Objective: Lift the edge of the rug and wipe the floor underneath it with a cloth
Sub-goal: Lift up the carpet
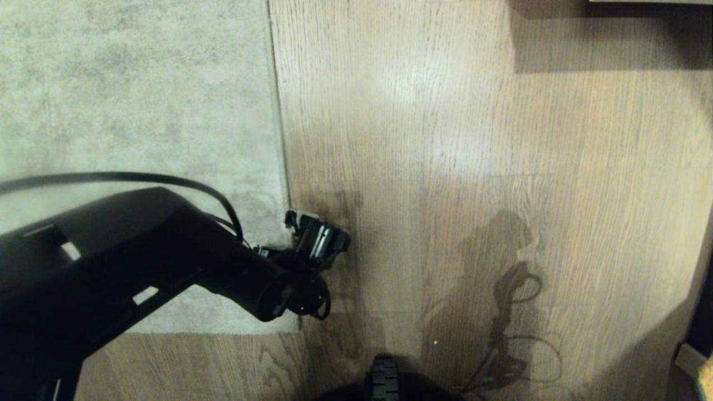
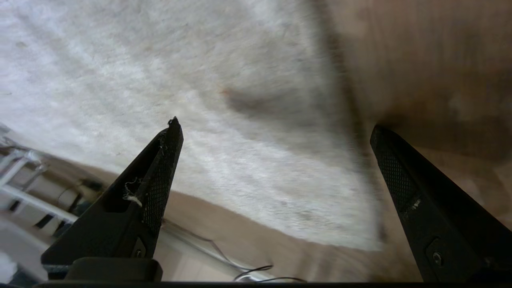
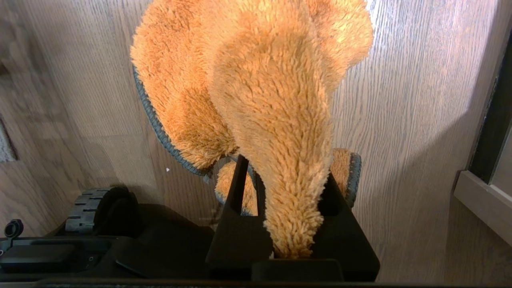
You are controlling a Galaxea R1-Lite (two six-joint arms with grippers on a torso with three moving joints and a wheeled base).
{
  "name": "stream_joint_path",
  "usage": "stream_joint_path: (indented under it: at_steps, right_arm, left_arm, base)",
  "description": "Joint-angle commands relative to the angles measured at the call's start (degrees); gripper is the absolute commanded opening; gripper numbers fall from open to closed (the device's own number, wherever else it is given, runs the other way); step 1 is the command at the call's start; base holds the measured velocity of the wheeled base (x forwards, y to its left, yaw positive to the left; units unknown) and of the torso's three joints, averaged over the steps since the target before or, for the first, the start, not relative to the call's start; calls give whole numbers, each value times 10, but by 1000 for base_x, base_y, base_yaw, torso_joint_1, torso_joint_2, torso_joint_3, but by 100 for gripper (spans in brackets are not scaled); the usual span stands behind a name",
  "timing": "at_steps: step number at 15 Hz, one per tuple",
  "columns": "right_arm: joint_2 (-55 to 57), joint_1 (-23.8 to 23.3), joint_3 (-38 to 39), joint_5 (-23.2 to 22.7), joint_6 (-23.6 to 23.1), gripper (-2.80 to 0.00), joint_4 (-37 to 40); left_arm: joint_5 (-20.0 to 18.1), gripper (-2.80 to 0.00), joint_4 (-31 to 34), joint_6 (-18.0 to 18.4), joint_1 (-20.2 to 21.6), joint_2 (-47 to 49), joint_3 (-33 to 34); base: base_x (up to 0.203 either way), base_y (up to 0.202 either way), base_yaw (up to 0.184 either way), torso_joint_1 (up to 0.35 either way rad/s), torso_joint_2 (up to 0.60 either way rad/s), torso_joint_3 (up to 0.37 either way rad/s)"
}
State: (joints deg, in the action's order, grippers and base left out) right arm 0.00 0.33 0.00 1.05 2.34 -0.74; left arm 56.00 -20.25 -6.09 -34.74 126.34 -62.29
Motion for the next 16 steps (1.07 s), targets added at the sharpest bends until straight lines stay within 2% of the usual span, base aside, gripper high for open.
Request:
stream_joint_path:
  at_steps: [1, 9, 16]
  right_arm:
    - [1, 0, 0, 0, 0, -280, 0]
    - [0, 0, 0, 0, 0, -280, 0]
    - [0, -1, 0, 0, 0, -280, 0]
  left_arm:
    - [14, 0, -3, 1, 6, -2, 4]
    - [28, 0, -3, 27, 54, -67, 62]
    - [39, 0, -4, 43, 71, -110, 52]
  base:
    - [0, 0, 0, 0, 0, 0]
    - [0, 0, 0, 0, 0, 0]
    - [0, 0, 0, 0, 0, 0]
